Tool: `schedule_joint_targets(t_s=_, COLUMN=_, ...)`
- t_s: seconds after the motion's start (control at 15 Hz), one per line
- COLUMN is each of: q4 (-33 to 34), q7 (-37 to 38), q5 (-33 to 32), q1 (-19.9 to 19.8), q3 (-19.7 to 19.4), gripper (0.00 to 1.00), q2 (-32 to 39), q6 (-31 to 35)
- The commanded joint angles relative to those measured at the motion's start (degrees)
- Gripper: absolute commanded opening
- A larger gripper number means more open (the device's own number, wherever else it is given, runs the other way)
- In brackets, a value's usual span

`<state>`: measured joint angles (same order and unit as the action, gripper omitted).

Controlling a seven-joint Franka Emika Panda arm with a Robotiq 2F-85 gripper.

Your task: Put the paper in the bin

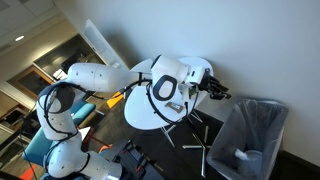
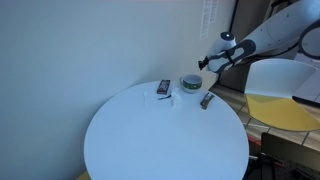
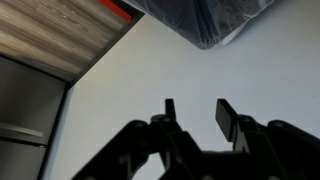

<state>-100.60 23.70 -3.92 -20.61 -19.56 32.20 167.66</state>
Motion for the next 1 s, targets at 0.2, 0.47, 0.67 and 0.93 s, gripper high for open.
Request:
schedule_joint_targets(t_s=0.2, q4=-0.4, q7=-2.0, q5=3.8, q1=3.9, q3=-3.5, gripper=1.00, q2=-2.4, q6=-3.4)
schedule_joint_targets(t_s=0.47, q4=-5.8, q7=-6.8, q5=3.4, q1=4.0, q3=-2.2, gripper=1.00, q2=-11.6, q6=-10.8)
schedule_joint_targets(t_s=0.67, q4=-10.1, q7=-12.8, q5=2.1, q1=4.1, q3=-1.1, gripper=1.00, q2=-20.5, q6=-19.4)
schedule_joint_targets(t_s=0.93, q4=-15.6, q7=-16.3, q5=-4.3, q1=5.3, q3=-1.0, gripper=1.00, q2=-32.8, q6=-29.4)
